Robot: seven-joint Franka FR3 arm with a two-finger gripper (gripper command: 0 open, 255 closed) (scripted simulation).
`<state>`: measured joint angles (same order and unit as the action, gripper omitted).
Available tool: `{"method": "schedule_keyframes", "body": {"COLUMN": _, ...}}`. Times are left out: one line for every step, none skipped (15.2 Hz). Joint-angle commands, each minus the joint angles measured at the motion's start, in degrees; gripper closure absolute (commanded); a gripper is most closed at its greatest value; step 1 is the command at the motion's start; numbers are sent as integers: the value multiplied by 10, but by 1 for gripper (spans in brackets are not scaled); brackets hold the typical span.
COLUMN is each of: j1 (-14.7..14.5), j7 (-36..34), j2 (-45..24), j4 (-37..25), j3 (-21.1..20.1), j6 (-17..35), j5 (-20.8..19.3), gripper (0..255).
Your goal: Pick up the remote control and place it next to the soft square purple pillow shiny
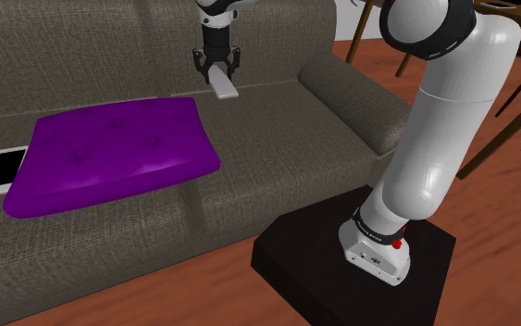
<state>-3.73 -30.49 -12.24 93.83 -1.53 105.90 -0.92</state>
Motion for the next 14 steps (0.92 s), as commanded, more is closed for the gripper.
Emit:
{"method": "schedule_keyframes", "body": {"j1": -1, "j7": -1, "j2": 0, "j4": 16, "j3": 0, "j6": 17, "j5": 0, "gripper": 255}}
{"method": "schedule_keyframes", "body": {"j1": -1, "j7": -1, "j2": -1, "j4": 22, "j3": 0, "j6": 24, "j5": 0, "gripper": 255}}
{"method": "schedule_keyframes", "body": {"j1": -1, "j7": -1, "j2": -2, "j4": 28, "j3": 0, "j6": 31, "j5": 0, "gripper": 255}}
{"method": "schedule_keyframes", "body": {"j1": -1, "j7": -2, "j2": -4, "j4": 34, "j3": 0, "j6": 39, "j5": 0, "gripper": 255}}
{"method": "schedule_keyframes", "body": {"j1": -1, "j7": -2, "j2": -5, "j4": 40, "j3": 0, "j6": 46, "j5": 0, "gripper": 255}}
{"method": "schedule_keyframes", "body": {"j1": -1, "j7": -2, "j2": -7, "j4": 46, "j3": 0, "j6": 53, "j5": -1, "gripper": 255}}
{"method": "schedule_keyframes", "body": {"j1": -1, "j7": -2, "j2": -8, "j4": 52, "j3": 0, "j6": 60, "j5": -1, "gripper": 255}}
{"method": "schedule_keyframes", "body": {"j1": -1, "j7": -2, "j2": -10, "j4": 57, "j3": 0, "j6": 67, "j5": -1, "gripper": 255}}
{"method": "schedule_keyframes", "body": {"j1": -1, "j7": -2, "j2": -12, "j4": 62, "j3": 0, "j6": 74, "j5": -1, "gripper": 255}}
{"method": "schedule_keyframes", "body": {"j1": -1, "j7": -2, "j2": -14, "j4": 67, "j3": 0, "j6": 82, "j5": -1, "gripper": 255}}
{"method": "schedule_keyframes", "body": {"j1": -1, "j7": -2, "j2": -16, "j4": 72, "j3": 0, "j6": 89, "j5": -1, "gripper": 255}}
{"method": "schedule_keyframes", "body": {"j1": -1, "j7": -2, "j2": -18, "j4": 77, "j3": 0, "j6": 96, "j5": -1, "gripper": 255}}
{"method": "schedule_keyframes", "body": {"j1": -1, "j7": -3, "j2": -20, "j4": 82, "j3": 0, "j6": 103, "j5": -1, "gripper": 255}}
{"method": "schedule_keyframes", "body": {"j1": -1, "j7": -3, "j2": -22, "j4": 87, "j3": 0, "j6": 110, "j5": -1, "gripper": 255}}
